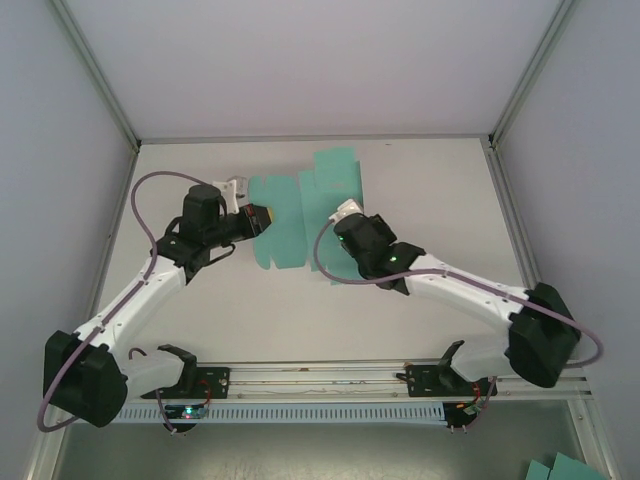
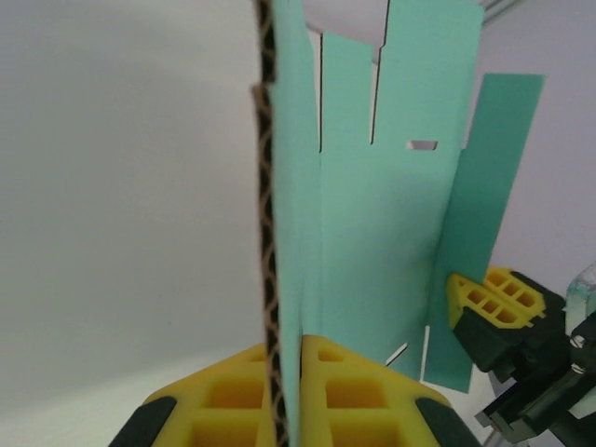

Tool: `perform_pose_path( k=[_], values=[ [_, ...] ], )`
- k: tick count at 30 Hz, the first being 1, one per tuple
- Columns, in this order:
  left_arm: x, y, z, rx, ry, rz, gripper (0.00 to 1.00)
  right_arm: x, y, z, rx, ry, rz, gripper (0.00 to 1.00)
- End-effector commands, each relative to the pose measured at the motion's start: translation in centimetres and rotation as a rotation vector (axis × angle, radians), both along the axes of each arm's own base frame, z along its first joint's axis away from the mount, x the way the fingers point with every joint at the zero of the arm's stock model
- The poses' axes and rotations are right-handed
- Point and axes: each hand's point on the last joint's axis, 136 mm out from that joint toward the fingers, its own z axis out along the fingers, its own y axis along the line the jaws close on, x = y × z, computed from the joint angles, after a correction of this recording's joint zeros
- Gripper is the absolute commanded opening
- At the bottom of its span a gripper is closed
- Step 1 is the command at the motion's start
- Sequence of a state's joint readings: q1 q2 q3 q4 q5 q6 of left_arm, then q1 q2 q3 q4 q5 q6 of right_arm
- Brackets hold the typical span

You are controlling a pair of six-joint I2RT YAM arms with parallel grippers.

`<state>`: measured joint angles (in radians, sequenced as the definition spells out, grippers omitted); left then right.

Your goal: Assemble paper box

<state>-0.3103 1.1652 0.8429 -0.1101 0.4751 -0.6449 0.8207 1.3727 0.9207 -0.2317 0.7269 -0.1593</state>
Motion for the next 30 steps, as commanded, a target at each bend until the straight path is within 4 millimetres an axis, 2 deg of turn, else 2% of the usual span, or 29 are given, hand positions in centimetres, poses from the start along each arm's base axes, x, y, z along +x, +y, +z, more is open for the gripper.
perform_pose_path(
  k=[1,2,3,7,8,10,13,17,22,26,30],
  values=[
    [-1.4,1.2,-5.0,0.077,0.169,0.051,0.16,2.1,-2.6,4.2,-0.126,-0.164,-0.1,0.0],
    [-1.5,1.8,-5.8,0.105,0.191,0.074,0.21,2.2,-1.9,3.8,-0.115,-0.157,-0.056,0.0],
    [-1.8,2.3,-6.7,0.136,0.219,0.098,0.33,2.2,-1.2,3.1,-0.111,-0.146,0.007,0.0],
    [-2.5,4.2,-8.7,0.223,0.278,0.162,0.51,1.9,0.6,1.1,-0.122,-0.087,0.191,0.0],
    [-2.8,4.4,-8.8,0.233,0.284,0.166,0.61,1.5,1.3,0.3,-0.156,-0.069,0.277,0.0],
    [-3.2,4.7,-8.7,0.25,0.288,0.169,0.99,1.0,2.1,-0.5,-0.229,-0.108,0.386,0.0],
    [-3.5,5.1,-7.0,0.266,0.271,0.17,1.0,1.7,2.0,0.1,-0.296,-0.188,0.394,0.0],
    [-2.2,4.4,-2.2,0.23,0.178,0.154,1.0,2.1,2.6,-0.1,-0.425,-0.25,0.465,0.0],
    [0.9,0.7,3.4,0.097,0.092,0.03,1.0,2.6,4.3,0.5,-0.531,-0.34,0.566,0.0],
    [3.2,-1.9,5.6,0.029,0.073,-0.069,1.0,2.8,5.4,0.4,-0.566,-0.337,0.612,0.0],
    [4.5,-3.7,6.1,0.008,0.072,-0.155,1.0,2.9,5.9,0.3,-0.568,-0.335,0.634,0.0]
  ],
)
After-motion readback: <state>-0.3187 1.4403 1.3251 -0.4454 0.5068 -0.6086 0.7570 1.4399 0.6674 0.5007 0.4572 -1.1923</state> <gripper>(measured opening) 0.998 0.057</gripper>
